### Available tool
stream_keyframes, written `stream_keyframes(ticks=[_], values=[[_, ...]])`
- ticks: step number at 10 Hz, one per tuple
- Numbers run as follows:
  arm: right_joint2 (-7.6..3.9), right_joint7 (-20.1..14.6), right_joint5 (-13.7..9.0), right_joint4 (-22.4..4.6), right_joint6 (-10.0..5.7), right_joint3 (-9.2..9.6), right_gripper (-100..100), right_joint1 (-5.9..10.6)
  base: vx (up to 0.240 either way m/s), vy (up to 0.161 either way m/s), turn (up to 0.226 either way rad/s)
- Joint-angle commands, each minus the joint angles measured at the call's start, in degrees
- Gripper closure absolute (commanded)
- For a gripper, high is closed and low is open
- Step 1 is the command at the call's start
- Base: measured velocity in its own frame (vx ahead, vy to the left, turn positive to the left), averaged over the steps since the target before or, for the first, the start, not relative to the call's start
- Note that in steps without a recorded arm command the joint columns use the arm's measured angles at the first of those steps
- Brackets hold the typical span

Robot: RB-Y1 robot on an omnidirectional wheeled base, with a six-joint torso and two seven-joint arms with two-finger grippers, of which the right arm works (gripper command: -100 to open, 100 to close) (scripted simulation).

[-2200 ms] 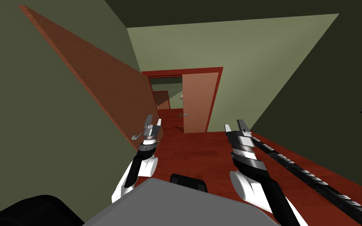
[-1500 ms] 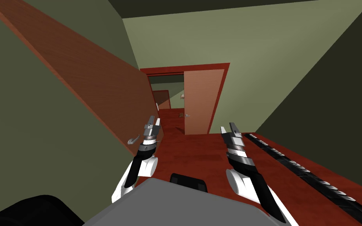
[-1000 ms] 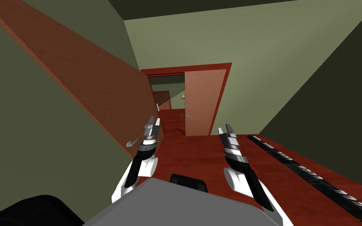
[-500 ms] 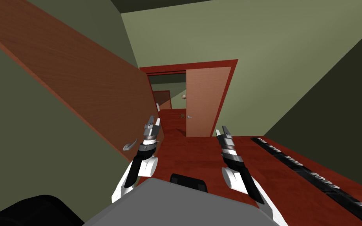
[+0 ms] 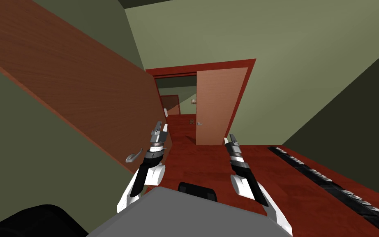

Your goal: Pull the door open

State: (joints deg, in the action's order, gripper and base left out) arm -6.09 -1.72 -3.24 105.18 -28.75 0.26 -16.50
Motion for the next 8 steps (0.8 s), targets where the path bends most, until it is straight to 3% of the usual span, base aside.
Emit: stream_keyframes(ticks=[1, 8], values=[[-0.35, -0.38, -0.08, -2.08, -0.56, 0.15, -100, 0.6, 0.098, 0.048, 0.027], [-2.06, -2.08, -0.51, -13.81, -4.08, 0.51, -100, 4.48, 0.101, 0.04, 0.029]])
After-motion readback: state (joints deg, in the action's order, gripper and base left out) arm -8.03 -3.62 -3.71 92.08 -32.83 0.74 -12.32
